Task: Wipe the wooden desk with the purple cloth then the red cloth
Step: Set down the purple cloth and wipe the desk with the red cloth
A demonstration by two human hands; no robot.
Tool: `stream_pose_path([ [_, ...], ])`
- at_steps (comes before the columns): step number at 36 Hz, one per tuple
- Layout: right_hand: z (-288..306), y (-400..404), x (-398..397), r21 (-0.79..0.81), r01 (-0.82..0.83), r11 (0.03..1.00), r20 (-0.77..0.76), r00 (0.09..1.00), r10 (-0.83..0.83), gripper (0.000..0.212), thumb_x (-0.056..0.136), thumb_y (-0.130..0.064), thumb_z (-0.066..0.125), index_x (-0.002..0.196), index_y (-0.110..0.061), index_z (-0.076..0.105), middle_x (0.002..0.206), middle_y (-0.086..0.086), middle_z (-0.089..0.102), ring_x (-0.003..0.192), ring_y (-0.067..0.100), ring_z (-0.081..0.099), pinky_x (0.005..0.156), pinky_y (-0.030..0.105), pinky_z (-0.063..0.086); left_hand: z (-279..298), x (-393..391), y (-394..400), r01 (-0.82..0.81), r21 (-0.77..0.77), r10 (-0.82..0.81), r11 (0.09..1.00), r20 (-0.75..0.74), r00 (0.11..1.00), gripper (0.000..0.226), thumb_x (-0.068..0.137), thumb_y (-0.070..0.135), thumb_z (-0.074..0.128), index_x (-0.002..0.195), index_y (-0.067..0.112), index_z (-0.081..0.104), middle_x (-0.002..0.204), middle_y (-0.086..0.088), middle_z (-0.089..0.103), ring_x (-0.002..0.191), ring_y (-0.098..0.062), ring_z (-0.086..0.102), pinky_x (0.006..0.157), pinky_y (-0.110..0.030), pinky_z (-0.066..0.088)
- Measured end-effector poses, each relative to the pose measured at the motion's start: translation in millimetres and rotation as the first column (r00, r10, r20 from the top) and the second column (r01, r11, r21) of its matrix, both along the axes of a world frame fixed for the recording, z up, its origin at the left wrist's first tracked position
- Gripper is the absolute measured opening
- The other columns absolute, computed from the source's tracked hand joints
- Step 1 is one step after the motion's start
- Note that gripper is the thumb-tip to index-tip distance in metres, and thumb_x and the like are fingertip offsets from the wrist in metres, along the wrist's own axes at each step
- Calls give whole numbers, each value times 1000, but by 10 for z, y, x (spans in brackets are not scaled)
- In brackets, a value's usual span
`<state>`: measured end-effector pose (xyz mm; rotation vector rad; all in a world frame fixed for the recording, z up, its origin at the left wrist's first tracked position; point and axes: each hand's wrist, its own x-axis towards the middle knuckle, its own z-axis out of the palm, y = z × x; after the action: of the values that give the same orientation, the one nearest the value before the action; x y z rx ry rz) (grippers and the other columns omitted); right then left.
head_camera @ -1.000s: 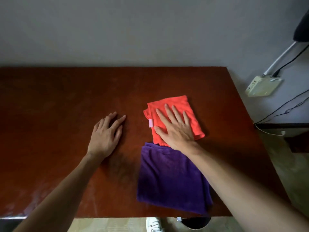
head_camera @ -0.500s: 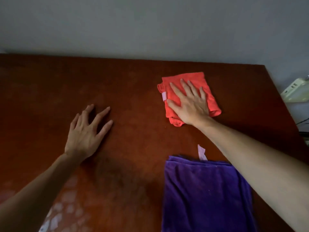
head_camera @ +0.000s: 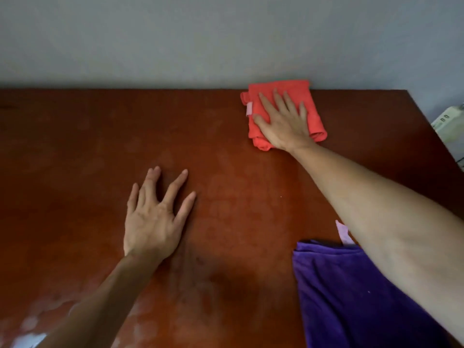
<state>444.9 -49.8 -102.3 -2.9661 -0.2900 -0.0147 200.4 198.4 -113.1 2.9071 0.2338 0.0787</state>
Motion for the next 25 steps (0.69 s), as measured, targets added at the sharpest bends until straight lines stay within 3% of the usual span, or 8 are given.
stream_pose_path([
  [6,-20,381,-1378,13,48,999,9,999,-48,76,89,-65,21,161,-41,18,171,0,16,158,24,10,125,56,5,4,7,22,14,-49,-14,999,-18,1000,57,100,62,20,154,46,18,166,-10,11,154,-20,4,125,-41,-1],
  [9,-30,617,-2233,20,33,999,32,999,-33,73,93,-63,28,161,-39,21,170,2,19,158,24,12,124,57,11,55,-14,99,55,-167,-62,984,-37,997,57,101,55,31,155,38,22,166,-10,9,154,-20,1,124,-39,-6],
  [12,-17,797,-2972,26,54,998,45,997,-55,70,98,-63,32,162,-39,17,171,1,13,158,23,9,122,56,17,177,-13,302,93,-339,-105,936,-17,994,54,101,38,48,151,20,38,160,-14,24,151,-28,18,123,-44,12],
  [14,6,885,-3400,8,53,999,21,998,-54,68,101,-66,22,162,-39,8,172,-1,4,159,22,2,123,56,16,238,-76,509,130,-309,-141,942,-14,990,50,101,35,49,147,18,45,156,-14,31,147,-32,28,117,-48,24],
  [16,15,953,-3726,-1,33,999,-6,999,-33,70,101,-70,16,162,-39,5,172,-2,0,159,21,-1,123,56,16,234,-155,779,170,-190,-175,967,-9,985,49,102,42,42,146,23,45,156,-13,32,147,-31,27,119,-50,23],
  [21,29,1009,-3720,19,25,1000,2,1000,-25,73,96,-68,36,161,-40,17,172,-3,9,158,20,7,122,56,19,157,-252,1294,257,-30,-259,966,-59,964,56,100,60,18,154,46,19,164,-5,17,154,-18,8,123,-38,1],
  [25,28,1076,-2947,17,31,999,56,998,-32,73,93,-66,38,159,-41,25,170,-1,20,157,22,17,123,54,17,118,-241,1288,271,-4,-271,963,-40,962,54,102,59,16,155,47,13,165,-4,14,154,-15,3,125,-39,0],
])
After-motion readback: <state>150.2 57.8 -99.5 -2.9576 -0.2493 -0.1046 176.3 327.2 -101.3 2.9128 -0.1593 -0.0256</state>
